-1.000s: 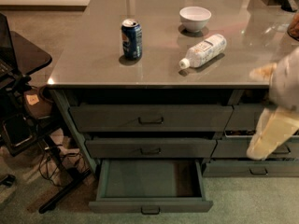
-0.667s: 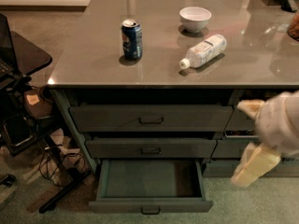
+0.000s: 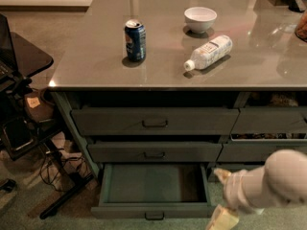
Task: Close bottom drawer
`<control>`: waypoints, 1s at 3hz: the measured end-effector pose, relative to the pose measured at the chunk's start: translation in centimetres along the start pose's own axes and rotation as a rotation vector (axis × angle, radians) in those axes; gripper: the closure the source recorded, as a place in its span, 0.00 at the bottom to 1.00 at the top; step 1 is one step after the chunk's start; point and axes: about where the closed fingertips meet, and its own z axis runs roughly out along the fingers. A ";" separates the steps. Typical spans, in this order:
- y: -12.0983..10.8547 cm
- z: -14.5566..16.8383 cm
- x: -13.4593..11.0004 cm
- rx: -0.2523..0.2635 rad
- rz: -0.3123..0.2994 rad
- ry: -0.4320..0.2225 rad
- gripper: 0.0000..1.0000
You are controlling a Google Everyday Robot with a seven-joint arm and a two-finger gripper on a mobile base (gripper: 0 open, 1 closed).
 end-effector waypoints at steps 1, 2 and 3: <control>1.0 6.4 3.4 -0.018 0.054 -0.021 0.00; 1.3 9.8 5.0 -0.032 0.082 -0.033 0.00; 1.3 10.1 5.0 -0.032 0.085 -0.037 0.00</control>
Offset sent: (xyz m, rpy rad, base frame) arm -0.0165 0.0103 -0.1554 0.0807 0.0719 -0.0850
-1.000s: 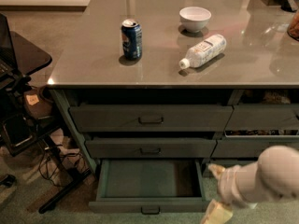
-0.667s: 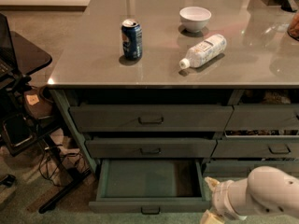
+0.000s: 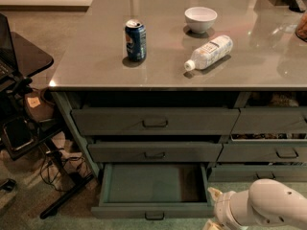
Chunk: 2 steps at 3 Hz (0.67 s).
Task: Close bottom drawer
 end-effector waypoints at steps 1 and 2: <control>0.2 0.7 0.5 0.021 0.015 0.001 0.00; 0.1 4.6 4.0 0.042 0.043 -0.001 0.00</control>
Offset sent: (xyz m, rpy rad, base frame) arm -0.0153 0.0046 -0.2163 0.1290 0.0150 -0.1982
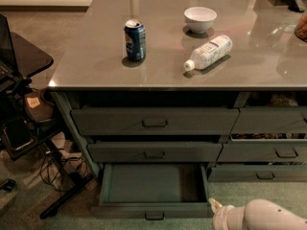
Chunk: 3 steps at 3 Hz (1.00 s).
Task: Close bottom drawer
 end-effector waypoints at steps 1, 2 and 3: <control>-4.4 5.4 2.4 0.085 0.027 -0.056 0.00; -8.6 10.2 3.6 0.144 0.063 -0.124 0.00; -7.5 16.2 7.7 0.082 0.165 -0.140 0.00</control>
Offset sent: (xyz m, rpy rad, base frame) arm 0.0129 0.0576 -0.3532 0.3508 0.1567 -0.2339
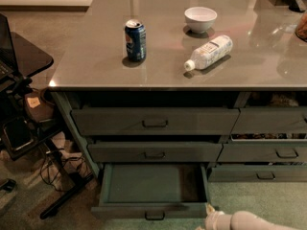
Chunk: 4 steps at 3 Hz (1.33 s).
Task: Close bottom drawer
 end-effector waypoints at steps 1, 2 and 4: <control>5.5 3.7 7.7 -0.089 0.176 0.012 0.00; 10.2 7.5 12.0 -0.196 0.269 0.036 0.00; 10.9 15.2 11.0 -0.290 0.279 0.070 0.00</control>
Offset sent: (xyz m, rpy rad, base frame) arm -0.1704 0.0612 -0.1806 0.2457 0.4169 -0.0913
